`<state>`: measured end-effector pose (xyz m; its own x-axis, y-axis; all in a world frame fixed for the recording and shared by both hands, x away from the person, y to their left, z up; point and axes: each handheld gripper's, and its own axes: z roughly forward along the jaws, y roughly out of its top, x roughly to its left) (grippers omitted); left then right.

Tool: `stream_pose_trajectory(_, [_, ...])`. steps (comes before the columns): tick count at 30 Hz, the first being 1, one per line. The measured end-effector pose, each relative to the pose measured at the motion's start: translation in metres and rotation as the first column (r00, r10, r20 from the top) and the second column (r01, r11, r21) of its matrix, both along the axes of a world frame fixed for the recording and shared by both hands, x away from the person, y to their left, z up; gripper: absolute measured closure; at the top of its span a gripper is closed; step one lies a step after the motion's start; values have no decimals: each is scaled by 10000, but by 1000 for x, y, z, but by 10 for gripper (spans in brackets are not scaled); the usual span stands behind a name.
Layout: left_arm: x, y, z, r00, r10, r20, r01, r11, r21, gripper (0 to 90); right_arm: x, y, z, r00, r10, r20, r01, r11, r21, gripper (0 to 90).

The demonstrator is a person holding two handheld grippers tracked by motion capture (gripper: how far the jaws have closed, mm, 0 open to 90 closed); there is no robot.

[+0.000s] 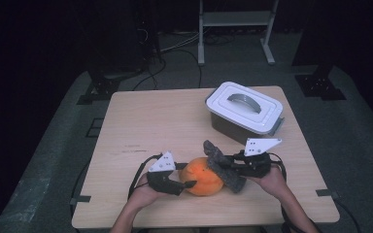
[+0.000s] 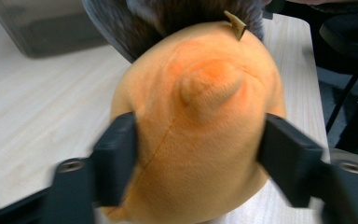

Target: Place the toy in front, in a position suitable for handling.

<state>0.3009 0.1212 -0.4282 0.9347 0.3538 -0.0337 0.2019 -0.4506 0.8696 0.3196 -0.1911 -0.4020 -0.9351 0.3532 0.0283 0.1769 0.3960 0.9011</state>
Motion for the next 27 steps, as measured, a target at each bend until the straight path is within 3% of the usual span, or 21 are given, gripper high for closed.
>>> stream_pose_trajectory(2, [-1,0,3,9999,25,97,-25,10000,-72,422,-4,5,8,9994,245,224,-252,9991,328,747])
stream_pose_trajectory(4, [-1,1,5,9999,79,85,-78,9999,-124,443,-7,10,9,9989,330,327,-335,9993,147,747])
stream_pose_trajectory(7, [-2,5,10,9996,246,170,-242,9994,-262,453,-2,7,0,9998,200,25,-200,9998,-48,747])
stream_pose_trajectory(10, [-1,11,16,9988,453,179,-445,9981,-427,455,5,2,-10,9992,-267,-282,250,9981,-564,746])
stream_pose_trajectory(12, [-1,13,19,9978,632,219,-623,9973,-381,456,3,2,-7,9996,-254,-157,248,9990,-373,747])
stream_pose_trajectory(15, [-1,11,21,9971,727,235,-719,9968,-338,456,-4,8,8,9998,91,198,-102,9986,515,746])
stream_pose_trajectory(16, [-2,10,21,9973,710,212,-703,9970,-335,456,-6,11,11,9994,177,310,-196,9979,614,747])
stream_pose_trajectory(20, [-4,9,22,9982,571,204,-564,9979,-334,451,-6,19,3,9997,209,144,-210,9997,102,746])
stream_pose_trajectory(24, [-3,9,20,9991,407,138,-399,9977,-547,391,1,17,-10,9993,157,-343,-162,9998,-149,747])
stream_pose_trajectory(27, [1,9,18,9980,618,88,-613,9967,-530,235,3,13,-13,9991,74,-422,-86,9996,-286,747])
